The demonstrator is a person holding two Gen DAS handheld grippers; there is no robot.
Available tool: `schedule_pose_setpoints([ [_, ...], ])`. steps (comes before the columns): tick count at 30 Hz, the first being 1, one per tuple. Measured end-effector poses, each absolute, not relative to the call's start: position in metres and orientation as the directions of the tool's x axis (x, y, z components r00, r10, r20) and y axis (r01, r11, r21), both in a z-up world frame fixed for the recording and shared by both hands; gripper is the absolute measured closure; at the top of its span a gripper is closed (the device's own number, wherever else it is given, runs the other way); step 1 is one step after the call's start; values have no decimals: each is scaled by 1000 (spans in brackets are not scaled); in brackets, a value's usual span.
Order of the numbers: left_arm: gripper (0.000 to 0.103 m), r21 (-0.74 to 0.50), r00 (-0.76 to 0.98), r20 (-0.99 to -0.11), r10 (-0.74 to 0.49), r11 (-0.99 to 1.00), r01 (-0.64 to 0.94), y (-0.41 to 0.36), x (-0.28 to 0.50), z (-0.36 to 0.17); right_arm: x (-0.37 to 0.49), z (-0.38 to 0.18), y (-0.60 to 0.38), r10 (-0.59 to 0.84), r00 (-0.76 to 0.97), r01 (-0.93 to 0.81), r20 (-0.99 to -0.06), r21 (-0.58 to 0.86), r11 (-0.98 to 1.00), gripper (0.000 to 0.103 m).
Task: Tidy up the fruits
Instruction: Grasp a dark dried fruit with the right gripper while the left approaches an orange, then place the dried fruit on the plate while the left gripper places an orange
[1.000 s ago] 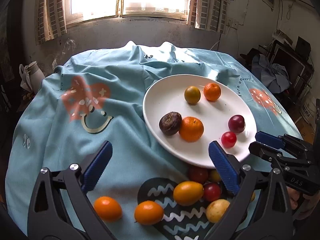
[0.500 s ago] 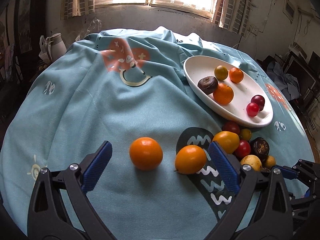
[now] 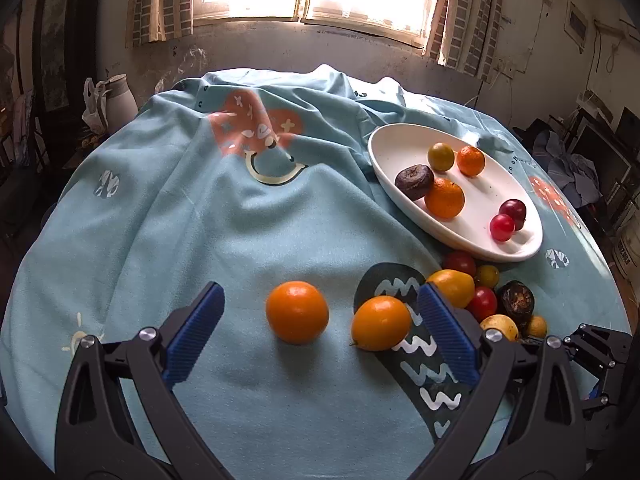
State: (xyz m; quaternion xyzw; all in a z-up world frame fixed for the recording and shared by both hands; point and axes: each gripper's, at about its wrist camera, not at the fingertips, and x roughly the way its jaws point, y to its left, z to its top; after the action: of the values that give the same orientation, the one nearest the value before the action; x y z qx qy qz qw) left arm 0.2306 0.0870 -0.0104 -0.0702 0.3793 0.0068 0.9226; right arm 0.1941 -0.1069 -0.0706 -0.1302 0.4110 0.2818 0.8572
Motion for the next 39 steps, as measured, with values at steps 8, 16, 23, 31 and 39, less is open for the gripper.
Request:
schedule_pose_setpoints([
  [8, 21, 54, 693, -719, -53, 990, 132, 40, 226, -22, 198, -43, -141, 511, 525, -534, -681, 204, 821, 59],
  [16, 30, 87, 676, -735, -54, 981, 172, 30, 227, -32, 200, -43, -145, 518, 515, -518, -682, 234, 823, 59],
  [23, 30, 111, 695, -717, -57, 975, 195, 24, 229, -34, 202, -46, -146, 510, 509, -508, -694, 237, 828, 59],
  [31, 43, 102, 664, -741, -94, 963, 250, 22, 242, -42, 201, -46, -147, 512, 508, -502, -693, 246, 829, 59],
  [39, 54, 88, 647, -758, -84, 970, 228, 30, 250, -46, 204, -48, -150, 505, 508, -486, -698, 252, 837, 59],
])
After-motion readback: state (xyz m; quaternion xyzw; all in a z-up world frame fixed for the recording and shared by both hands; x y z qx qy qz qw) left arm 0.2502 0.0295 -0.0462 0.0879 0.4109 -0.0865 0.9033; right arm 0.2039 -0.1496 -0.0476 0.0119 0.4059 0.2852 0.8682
